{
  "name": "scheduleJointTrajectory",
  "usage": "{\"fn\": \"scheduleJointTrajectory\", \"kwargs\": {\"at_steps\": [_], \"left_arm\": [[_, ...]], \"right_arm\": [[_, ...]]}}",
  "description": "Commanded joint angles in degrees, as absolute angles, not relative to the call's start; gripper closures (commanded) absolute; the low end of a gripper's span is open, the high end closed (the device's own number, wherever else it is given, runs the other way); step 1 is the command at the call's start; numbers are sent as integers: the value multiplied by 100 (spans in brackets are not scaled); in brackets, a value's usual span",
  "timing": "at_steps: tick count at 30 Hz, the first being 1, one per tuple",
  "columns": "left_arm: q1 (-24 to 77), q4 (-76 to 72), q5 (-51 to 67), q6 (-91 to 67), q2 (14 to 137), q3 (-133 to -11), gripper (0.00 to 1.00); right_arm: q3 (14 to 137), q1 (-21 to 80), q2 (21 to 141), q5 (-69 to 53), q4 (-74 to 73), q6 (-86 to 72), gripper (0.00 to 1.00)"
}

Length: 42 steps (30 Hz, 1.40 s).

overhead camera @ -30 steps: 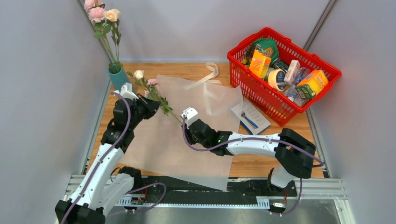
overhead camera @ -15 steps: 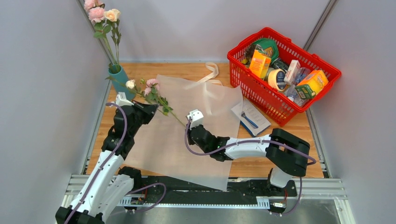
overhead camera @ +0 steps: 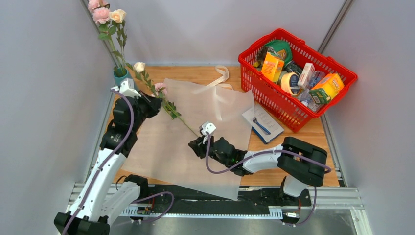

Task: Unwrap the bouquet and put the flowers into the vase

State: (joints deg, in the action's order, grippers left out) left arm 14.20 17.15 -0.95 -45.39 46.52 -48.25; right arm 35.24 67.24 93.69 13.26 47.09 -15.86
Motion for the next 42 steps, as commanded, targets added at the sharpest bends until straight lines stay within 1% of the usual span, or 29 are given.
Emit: {"fn": "scheduleJointTrajectory", "kwargs": {"at_steps": [1, 2, 3, 4, 7, 8, 9, 10, 13, 17, 19, 20, 21, 28, 33, 36, 42], "left_arm": [[1354, 967, 175, -3359, 4641, -5405, 100], [1362, 801, 167, -3062, 4632, -5440, 100], [1362, 730, 106, -2919, 4588, -5458, 100], [1354, 590, 18, -2596, 4553, -5502, 100], [1362, 256, -507, -1865, 4552, -5668, 100], [1362, 211, -640, -1437, 4640, -5808, 100], [1354, 63, -920, -1198, 4693, -5888, 100], [1362, 35, -1027, -804, 4806, -6037, 100], [1362, -534, -1632, -10, 5071, -6336, 100], [1345, -1272, -2232, 1464, 5606, -6766, 100], [1292, -1423, -2556, 1800, 5949, -7064, 100], [1222, -1406, -2888, 1863, 6220, -7232, 100], [1178, -1267, -2961, 1924, 6327, -7512, 100], [414, -1222, -2444, 1652, 6837, -7980, 100], [229, -1449, -2391, 1924, 7206, -8016, 100], [79, -1854, -2119, 1916, 7277, -7875, 100], [35, -2057, -1916, 1837, 7663, -7954, 100]], "right_arm": [[3638, 6715, 8993, 1457, 4081, -1669, 65], [3752, 6706, 8852, 1598, 3730, -1757, 55], [3857, 6706, 8694, 1669, 3466, -1819, 48], [3919, 6706, 8562, 1705, 3211, -1845, 42], [3938, 6706, 7939, 1618, 2822, -1933, 30], [3877, 6706, 7763, 1556, 2778, -1942, 23], [3815, 6706, 7578, 1521, 2734, -1977, 10], [3771, 6706, 7428, 1512, 2690, -1978, 0], [3753, 6706, 7050, 1625, 2357, -2021, 0], [3683, 6706, 6628, 1810, 1978, -2065, 0], [3595, 6706, 6408, 1854, 1951, -2100, 0], [3560, 6706, 6312, 1854, 1951, -2109, 0], [3533, 6706, 6215, 1863, 1942, -2101, 0], [3437, 6697, 5740, 2127, 1872, -1951, 0], [3437, 6688, 5634, 2162, 1854, -1916, 0], [3437, 6688, 5607, 2153, 1854, -1916, 0], [3498, 6688, 5634, 2162, 1846, -1872, 0]]}}
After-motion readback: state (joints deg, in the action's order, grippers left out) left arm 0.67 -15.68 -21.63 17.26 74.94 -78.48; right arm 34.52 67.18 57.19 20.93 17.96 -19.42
